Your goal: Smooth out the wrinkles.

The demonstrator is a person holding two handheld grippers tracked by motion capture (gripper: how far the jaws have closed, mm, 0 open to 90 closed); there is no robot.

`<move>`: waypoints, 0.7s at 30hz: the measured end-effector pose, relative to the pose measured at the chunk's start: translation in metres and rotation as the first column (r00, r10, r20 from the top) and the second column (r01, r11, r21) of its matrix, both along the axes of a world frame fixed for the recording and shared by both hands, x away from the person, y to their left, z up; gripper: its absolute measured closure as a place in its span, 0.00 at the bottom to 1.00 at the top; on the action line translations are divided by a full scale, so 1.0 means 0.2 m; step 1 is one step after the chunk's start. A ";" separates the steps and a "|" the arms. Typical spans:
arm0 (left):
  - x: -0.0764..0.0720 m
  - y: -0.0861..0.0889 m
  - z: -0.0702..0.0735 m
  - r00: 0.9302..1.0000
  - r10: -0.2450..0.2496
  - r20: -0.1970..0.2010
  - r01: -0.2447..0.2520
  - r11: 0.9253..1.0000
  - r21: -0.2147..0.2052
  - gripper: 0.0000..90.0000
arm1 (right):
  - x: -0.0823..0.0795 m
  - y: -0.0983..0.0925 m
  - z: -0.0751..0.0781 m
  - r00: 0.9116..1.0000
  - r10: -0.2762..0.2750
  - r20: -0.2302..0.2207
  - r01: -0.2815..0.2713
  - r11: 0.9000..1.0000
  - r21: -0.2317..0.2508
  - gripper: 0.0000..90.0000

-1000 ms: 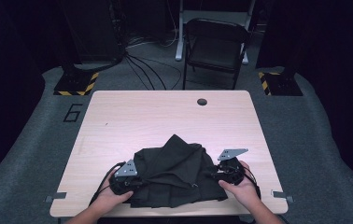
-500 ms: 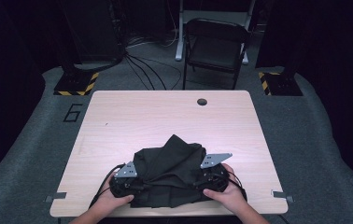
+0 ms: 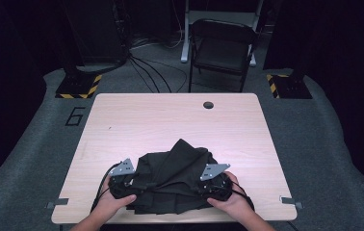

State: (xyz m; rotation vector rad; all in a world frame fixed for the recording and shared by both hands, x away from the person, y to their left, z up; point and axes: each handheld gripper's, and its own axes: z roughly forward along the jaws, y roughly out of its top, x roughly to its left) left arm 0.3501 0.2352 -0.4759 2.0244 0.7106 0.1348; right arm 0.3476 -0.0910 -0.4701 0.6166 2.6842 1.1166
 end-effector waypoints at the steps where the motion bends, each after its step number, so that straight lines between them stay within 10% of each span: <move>1: 0.01 -0.01 0.00 1.000 0.002 0.006 -0.002 1.000 0.009 0.53 | 0.00 0.00 0.00 1.000 0.004 -0.002 -0.004 1.000 -0.003 0.75; 9: 0.01 -0.07 -0.03 1.000 -0.006 0.006 0.005 0.998 0.067 0.94 | 0.00 -0.04 0.01 0.999 -0.002 -0.054 0.002 1.000 0.016 0.89; 21: -0.08 -0.05 0.08 0.990 -0.111 0.089 0.103 0.991 0.081 0.96 | -0.01 -0.12 0.08 0.997 0.045 -0.069 -0.041 0.997 0.062 0.91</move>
